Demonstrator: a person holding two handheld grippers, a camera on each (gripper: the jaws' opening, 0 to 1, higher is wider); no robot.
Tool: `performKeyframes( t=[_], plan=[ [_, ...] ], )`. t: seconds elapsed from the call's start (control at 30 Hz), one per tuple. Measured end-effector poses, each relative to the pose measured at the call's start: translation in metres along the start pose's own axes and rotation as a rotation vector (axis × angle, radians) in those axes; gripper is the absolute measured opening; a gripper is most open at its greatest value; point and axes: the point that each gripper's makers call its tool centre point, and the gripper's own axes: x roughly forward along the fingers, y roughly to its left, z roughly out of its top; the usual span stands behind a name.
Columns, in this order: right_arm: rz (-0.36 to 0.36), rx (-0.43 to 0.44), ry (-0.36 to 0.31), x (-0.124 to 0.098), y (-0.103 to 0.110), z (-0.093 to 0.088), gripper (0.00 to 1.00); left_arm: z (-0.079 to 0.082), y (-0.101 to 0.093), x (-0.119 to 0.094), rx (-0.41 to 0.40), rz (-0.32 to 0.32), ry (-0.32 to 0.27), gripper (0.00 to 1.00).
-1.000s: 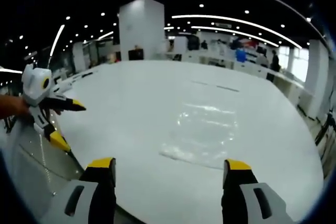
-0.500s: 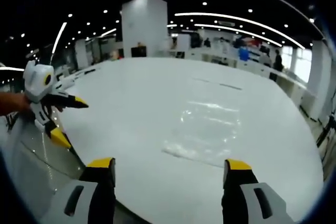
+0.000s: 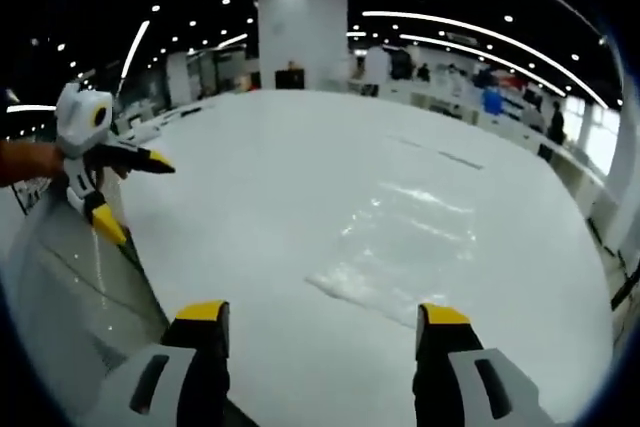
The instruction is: Open the resealable bag by pulling the two sides of the seal apart until the entire bag opening is separated and visibly accessible.
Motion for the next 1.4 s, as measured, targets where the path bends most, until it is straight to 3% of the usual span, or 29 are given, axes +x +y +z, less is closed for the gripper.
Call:
performKeyframes(
  t=[0.2, 0.53, 0.7, 1.17, 1.27, 1.4],
  plan=[
    [0.017, -0.031, 0.028, 0.016, -0.013, -0.005, 0.68, 0.014, 0.002, -0.004, 0.005, -0.006, -0.026, 0.9],
    [0.045, -0.01, 0.082, 0.033, -0.022, -0.017, 0.63, 0.014, 0.0, -0.004, 0.015, -0.02, -0.011, 0.87],
    [0.079, 0.033, 0.134, 0.04, -0.016, -0.026, 0.58, 0.012, 0.002, -0.004, 0.008, -0.015, -0.006, 0.87],
    [0.193, 0.026, 0.104, 0.065, 0.017, -0.003, 0.49, 0.012, 0.006, -0.002, 0.001, -0.009, 0.005, 0.85],
    [0.197, 0.012, 0.115, 0.069, 0.017, 0.0, 0.47, 0.012, 0.007, -0.001, -0.001, -0.01, 0.005, 0.85],
    [0.15, -0.022, 0.099, 0.064, -0.001, 0.006, 0.42, 0.013, 0.008, -0.002, 0.004, -0.007, 0.006, 0.85]
  ],
)
